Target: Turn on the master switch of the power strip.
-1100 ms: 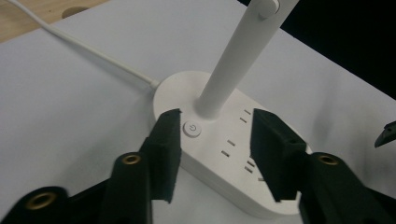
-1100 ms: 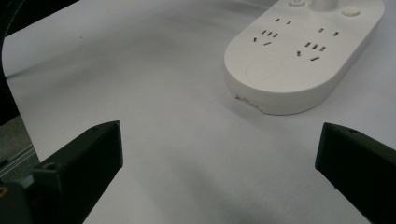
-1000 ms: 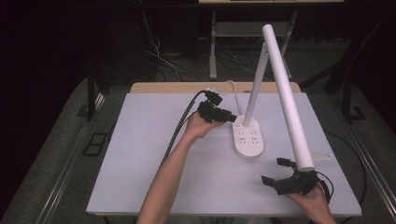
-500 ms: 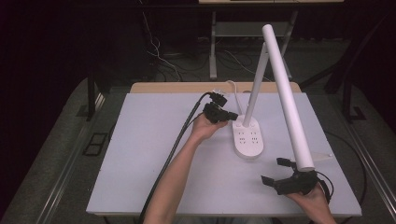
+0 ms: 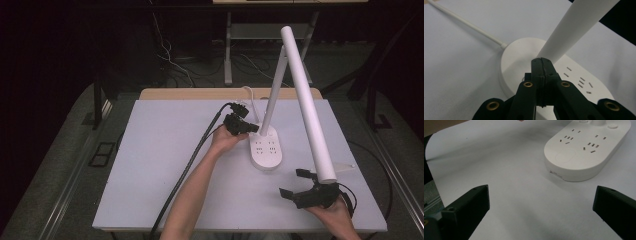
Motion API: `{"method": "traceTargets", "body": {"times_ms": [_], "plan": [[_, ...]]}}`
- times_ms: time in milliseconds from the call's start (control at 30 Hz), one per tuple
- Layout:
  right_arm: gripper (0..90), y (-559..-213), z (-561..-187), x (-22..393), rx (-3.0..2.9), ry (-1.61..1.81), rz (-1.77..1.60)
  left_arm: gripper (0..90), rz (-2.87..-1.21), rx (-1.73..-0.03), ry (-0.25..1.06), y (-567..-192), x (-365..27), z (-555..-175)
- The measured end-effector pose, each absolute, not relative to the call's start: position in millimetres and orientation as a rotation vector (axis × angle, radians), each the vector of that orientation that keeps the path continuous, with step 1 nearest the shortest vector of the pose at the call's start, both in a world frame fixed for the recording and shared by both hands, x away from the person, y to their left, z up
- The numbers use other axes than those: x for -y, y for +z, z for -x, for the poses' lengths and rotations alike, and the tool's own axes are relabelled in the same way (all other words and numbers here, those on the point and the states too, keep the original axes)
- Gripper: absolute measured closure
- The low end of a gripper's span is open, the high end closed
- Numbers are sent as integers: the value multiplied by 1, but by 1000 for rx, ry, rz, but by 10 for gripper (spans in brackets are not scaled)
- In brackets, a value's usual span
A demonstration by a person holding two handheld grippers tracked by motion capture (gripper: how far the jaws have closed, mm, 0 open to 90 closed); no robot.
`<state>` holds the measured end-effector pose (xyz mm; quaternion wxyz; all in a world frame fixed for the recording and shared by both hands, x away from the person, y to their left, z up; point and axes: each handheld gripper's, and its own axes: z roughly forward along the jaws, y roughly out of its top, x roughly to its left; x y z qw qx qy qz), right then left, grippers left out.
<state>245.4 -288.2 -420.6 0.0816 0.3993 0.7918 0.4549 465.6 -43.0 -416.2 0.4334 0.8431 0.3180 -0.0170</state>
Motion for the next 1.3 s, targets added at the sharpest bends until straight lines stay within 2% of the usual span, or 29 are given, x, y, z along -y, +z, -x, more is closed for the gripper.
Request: {"method": "traceTargets", "body": {"times_ms": [500,733,967,1300], "plan": [[3,-421,-246,289,-2367,1365,-1192,900,-2117,-819,10,-427,50,-466],[3,-420,-246,290,-2359,1371,-1197,900,-2086,-868,-6,-430,47,-466],[3,-420,-246,291,-2352,1369,-1195,900,-2127,-825,-9,-428,47,-464],[3,-420,-245,291,-2352,1365,-1192,900,-2155,-865,19,-425,53,-462]]}}
